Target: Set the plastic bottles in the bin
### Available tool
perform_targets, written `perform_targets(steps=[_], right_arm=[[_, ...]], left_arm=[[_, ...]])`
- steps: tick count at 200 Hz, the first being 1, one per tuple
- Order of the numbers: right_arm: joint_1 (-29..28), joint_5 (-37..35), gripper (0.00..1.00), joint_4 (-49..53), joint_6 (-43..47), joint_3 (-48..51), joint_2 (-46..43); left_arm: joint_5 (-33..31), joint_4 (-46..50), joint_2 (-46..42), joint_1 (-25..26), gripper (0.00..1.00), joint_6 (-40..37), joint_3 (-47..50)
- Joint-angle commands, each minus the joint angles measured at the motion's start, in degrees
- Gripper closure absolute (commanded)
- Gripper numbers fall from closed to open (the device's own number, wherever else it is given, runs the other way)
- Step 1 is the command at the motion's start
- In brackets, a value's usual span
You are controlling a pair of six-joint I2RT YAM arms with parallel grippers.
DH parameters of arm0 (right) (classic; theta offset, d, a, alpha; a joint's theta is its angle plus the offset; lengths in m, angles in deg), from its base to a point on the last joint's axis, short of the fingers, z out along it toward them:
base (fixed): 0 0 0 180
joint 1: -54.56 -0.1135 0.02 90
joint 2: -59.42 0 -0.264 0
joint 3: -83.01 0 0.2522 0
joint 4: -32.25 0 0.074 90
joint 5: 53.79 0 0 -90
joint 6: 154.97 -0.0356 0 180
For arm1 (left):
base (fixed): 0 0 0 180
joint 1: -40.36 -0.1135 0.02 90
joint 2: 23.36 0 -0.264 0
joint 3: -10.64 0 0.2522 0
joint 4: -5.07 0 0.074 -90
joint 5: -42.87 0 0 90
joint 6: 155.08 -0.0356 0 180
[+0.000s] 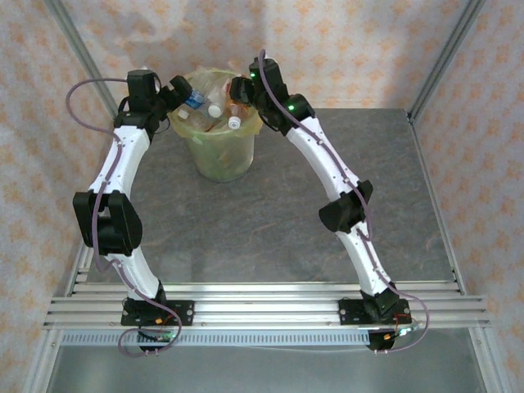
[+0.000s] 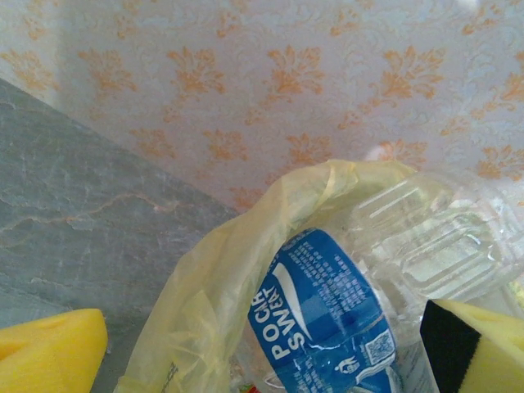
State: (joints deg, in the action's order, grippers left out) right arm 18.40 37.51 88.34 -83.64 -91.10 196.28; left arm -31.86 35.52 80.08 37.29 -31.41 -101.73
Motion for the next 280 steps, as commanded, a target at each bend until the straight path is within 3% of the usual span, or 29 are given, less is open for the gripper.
perform_targets(steps=[1,70,181,205,242,280], right_arm=[[0.0,-1.4,0.26,3.0,4.0,0.1,-4.6],[0.0,-5.0,0.12,5.0,7.8,-0.1,-10.7],[0.0,-12.2,0.15,18.0,5.2,3.8,-19.5],[0.0,-16.5,0.11,18.6,4.6,11.4,-24.9],[0.0,-21.1,0.03,10.4,4.3,34.3,-39.0],[0.0,-21.2,0.08,7.9,1.4,48.6,-49.2]], left_arm=[[2.3,-2.6,-3.2,0.8,0.0,1.0,1.1],[3.1,-3.5,-3.6,4.7,0.0,3.2,1.9],[3.5,-10.4,-10.5,9.3,0.0,10.5,11.8],[0.0,-9.1,-13.9,9.7,0.0,10.2,14.0],[-9.0,-3.2,-20.4,9.5,0.0,6.6,16.8],[-14.4,-0.1,-28.6,8.6,0.0,5.7,22.3]])
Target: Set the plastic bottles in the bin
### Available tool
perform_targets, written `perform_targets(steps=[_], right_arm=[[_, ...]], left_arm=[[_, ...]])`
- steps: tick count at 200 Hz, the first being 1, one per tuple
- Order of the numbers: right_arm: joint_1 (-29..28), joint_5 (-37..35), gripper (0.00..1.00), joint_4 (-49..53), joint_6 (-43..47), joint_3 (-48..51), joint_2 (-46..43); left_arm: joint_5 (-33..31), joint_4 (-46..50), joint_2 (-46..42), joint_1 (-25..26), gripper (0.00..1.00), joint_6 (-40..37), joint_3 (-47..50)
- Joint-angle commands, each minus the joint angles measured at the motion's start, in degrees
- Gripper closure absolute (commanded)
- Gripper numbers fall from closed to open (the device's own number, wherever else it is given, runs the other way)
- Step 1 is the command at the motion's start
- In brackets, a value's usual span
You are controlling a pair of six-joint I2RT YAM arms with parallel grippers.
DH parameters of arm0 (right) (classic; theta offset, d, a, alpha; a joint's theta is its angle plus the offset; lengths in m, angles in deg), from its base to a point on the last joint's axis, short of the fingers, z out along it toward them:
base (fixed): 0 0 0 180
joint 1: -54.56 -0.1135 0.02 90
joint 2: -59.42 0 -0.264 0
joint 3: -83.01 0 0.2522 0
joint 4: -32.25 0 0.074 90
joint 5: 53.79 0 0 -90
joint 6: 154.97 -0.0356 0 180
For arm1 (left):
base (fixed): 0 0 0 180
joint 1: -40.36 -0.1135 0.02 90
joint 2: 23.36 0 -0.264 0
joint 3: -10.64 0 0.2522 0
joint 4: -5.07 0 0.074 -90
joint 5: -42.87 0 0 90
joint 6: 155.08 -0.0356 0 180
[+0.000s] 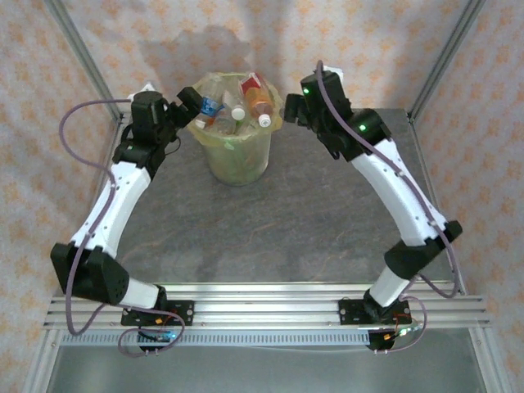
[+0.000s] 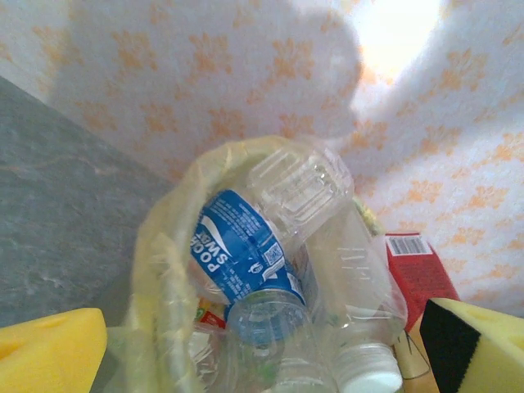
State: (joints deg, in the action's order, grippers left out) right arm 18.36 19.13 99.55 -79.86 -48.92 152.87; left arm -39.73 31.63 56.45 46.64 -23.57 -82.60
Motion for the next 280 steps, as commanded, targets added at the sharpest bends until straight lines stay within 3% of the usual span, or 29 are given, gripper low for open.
perform_targets(steps=[1,56,113,142,180,221,251,280], right_arm=[[0.1,-2.8,0.08,-3.3,-2.5,6.8,-6.1],[0.1,-15.0,0.01,-5.4,-5.7,28.7,-22.7],[0.3,-27.0,0.01,-15.1,-5.4,53.0,-36.7],[3.5,-26.5,0.01,-24.3,-1.6,63.2,-40.7],[11.7,-19.7,0.01,-35.2,1.4,74.0,-40.2],[17.3,-15.0,0.01,-57.9,7.2,88.9,-39.9],[22.9,-9.9,0.01,-62.8,5.9,92.0,-36.6],[25.0,-8.0,0.01,-69.5,8.6,92.7,-33.4]], left_arm=[[-6.7,3.9,-5.3,-0.7,0.0,-2.2,3.3],[-18.4,9.7,-22.2,-1.0,0.0,-9.1,15.3],[-23.6,0.4,-40.5,-1.0,0.0,-13.4,38.4],[-26.8,-6.7,-45.5,-1.1,0.0,-16.9,47.8],[-29.4,-14.0,-42.7,-1.0,0.0,-21.7,54.2],[-27.9,-32.7,-37.1,-1.0,0.0,-28.7,63.2],[-27.4,-38.8,-34.6,-1.1,0.0,-33.6,65.8],[-23.1,-44.6,-28.4,-1.0,0.0,-33.8,67.2]])
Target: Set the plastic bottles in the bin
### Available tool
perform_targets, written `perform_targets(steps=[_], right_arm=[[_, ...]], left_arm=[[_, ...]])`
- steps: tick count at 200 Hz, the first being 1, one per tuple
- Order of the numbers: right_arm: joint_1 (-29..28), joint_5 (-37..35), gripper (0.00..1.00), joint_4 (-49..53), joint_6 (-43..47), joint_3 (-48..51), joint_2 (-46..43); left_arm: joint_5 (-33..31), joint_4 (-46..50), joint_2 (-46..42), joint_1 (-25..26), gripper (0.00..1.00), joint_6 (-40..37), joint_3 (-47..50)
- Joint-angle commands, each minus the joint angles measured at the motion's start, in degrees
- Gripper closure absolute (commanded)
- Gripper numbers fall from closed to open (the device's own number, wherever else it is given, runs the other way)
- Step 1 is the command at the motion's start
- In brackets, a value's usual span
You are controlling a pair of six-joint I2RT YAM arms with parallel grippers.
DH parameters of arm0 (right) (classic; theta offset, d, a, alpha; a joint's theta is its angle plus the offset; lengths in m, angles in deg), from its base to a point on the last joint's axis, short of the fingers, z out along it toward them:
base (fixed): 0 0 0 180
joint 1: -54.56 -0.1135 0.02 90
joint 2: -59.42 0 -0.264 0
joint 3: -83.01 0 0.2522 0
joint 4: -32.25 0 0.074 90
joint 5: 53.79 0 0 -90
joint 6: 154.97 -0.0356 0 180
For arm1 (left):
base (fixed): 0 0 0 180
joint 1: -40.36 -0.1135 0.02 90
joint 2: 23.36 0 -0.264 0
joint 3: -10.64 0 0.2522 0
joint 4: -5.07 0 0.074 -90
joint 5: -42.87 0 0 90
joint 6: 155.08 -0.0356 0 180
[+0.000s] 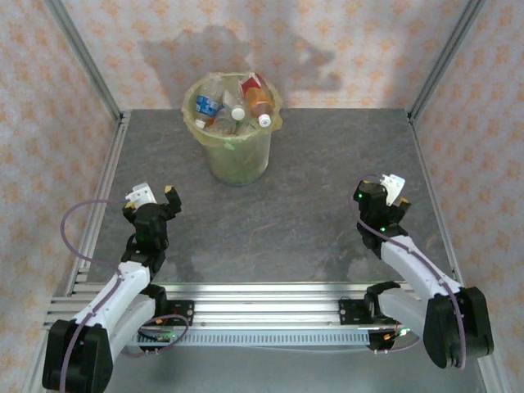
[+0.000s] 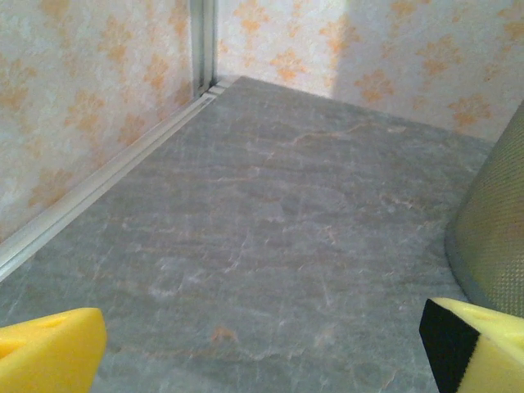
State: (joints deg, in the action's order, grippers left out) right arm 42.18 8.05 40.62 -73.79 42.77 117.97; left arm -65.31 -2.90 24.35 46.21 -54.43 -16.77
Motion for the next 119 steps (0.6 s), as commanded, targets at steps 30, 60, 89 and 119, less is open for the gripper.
perform_targets(steps=[30,60,89,119], right_arm=[[4.0,6.3,0.01,-17.7,2.6,2.3,5.9],[4.9,8.3,0.01,-23.2,4.6,2.5,11.2],[5.1,8.7,0.01,-27.5,7.6,3.3,14.6],[5.8,10.6,0.01,-32.4,9.1,4.9,16.3]], left_arm=[[3.8,-15.3,9.4,-0.6,0.0,-4.2,1.3],[4.3,-17.9,14.5,-0.6,0.0,-6.3,0.0],[4.1,-21.8,20.1,-0.7,0.0,-7.5,-0.2],[5.0,-24.2,22.9,-1.1,0.0,-9.1,-0.9]])
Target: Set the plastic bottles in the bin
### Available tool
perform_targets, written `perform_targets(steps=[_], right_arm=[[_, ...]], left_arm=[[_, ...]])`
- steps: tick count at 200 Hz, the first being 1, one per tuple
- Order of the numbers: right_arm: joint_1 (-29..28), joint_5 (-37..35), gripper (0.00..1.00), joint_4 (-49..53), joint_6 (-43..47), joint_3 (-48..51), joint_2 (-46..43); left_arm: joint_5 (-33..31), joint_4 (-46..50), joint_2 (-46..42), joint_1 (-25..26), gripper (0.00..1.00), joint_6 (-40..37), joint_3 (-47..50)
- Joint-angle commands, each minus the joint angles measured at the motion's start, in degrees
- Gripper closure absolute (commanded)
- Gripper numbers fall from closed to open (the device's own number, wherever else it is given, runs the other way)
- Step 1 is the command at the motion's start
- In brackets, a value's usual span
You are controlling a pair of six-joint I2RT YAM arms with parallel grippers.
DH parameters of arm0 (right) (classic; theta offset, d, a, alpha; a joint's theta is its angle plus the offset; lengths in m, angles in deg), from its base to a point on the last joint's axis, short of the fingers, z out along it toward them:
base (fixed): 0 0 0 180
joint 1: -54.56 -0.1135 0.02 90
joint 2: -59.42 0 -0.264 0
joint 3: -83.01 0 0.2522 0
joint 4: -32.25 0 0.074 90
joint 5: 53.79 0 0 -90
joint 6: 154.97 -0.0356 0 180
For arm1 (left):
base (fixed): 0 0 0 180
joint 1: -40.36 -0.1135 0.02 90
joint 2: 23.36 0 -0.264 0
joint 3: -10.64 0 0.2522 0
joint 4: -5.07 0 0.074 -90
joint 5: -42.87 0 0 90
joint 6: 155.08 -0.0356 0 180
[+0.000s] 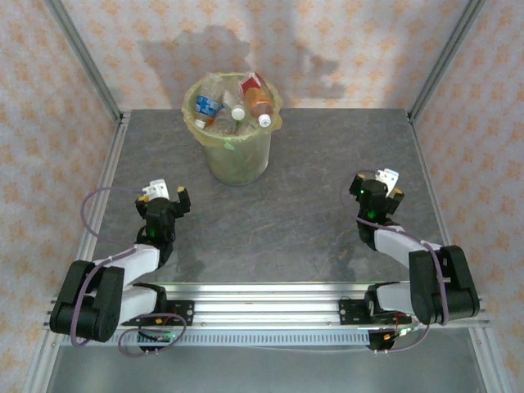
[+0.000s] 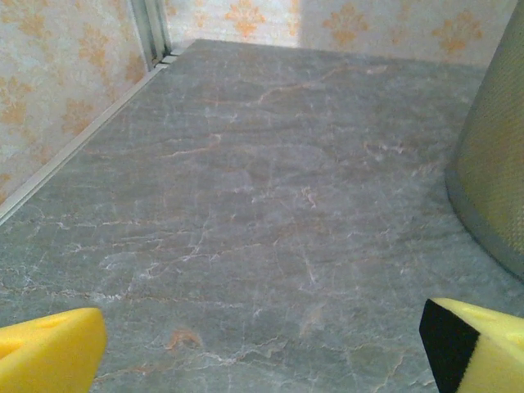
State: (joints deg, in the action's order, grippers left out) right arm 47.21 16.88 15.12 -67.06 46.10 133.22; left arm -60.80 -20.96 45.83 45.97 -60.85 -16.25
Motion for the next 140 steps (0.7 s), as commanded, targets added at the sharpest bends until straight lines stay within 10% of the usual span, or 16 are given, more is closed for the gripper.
perform_targets(steps=[1,140], right_arm=[[0.8,1.8,0.01,-7.0,2.5,1.6,1.1],[4.4,11.9,0.01,-14.5,4.1,-0.5,13.6]], left_arm=[[0.6,-6.3,1.5,-0.9,0.0,-2.7,-1.5],[12.4,-3.1,16.6,-4.6,0.0,-4.6,-11.2]])
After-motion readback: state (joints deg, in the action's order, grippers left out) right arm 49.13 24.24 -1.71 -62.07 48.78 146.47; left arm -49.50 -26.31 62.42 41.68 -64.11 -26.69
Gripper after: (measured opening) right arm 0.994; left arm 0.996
